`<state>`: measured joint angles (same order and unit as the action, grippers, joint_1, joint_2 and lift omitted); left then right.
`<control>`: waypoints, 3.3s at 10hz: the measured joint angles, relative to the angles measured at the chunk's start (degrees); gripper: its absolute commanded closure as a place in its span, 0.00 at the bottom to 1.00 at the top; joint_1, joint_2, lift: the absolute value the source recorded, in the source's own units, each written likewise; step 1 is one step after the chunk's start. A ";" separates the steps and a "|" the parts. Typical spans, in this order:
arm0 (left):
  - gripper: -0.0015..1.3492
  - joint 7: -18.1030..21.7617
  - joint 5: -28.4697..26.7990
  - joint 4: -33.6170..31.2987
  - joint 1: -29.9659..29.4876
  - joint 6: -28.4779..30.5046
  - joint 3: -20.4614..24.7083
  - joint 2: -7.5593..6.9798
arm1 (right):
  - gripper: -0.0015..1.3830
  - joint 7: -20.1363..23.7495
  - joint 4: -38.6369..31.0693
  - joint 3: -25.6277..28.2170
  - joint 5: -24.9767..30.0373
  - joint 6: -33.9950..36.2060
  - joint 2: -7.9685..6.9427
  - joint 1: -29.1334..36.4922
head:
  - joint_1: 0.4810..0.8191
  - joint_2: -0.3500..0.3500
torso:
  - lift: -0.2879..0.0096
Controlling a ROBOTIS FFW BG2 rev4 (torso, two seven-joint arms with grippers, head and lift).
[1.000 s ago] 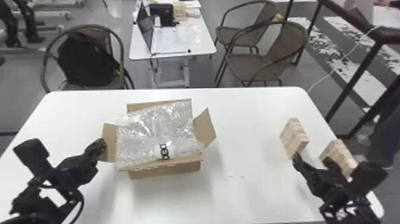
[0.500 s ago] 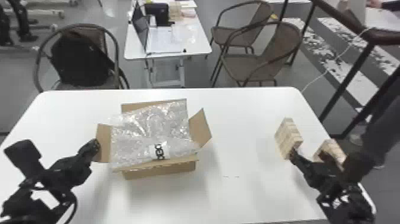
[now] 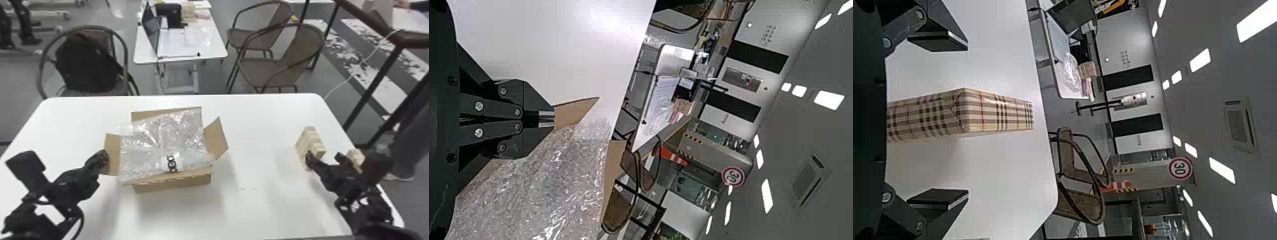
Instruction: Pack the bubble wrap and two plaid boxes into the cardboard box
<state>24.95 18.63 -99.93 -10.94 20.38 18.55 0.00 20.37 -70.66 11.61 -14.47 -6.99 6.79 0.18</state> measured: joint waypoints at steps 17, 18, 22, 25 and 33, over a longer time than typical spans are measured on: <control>0.90 0.63 0.12 0.36 -0.23 0.01 0.04 0.00 | 0.80 4.19 -9.08 -7.08 -0.79 7.95 -1.75 -4.68 | 0.63 0.58 | 0.73; 0.90 0.63 0.08 0.43 -0.03 0.01 -0.13 0.00 | 0.80 8.06 -14.27 -9.72 -1.70 14.15 -1.46 -6.51 | 0.63 0.64 | 0.73; 0.90 0.63 -0.04 0.95 0.38 0.01 -0.68 0.00 | 0.80 14.66 -19.27 -23.16 -11.21 30.01 1.69 -15.45 | 0.63 0.85 | 0.73; 0.90 0.62 -0.09 1.56 1.00 -0.01 -1.26 0.00 | 0.80 20.75 -8.02 -34.31 -14.92 31.15 0.05 -23.07 | 0.63 1.00 | 0.73; 0.90 0.63 0.12 1.93 1.01 -0.57 -1.50 0.00 | 0.14 24.08 -7.11 -34.92 -7.13 29.77 -1.50 -23.83 | 0.63 1.00 | 0.73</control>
<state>25.57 18.75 -98.00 -9.93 19.81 17.05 0.00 44.45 -77.77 -23.32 -21.60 22.78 5.28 -23.65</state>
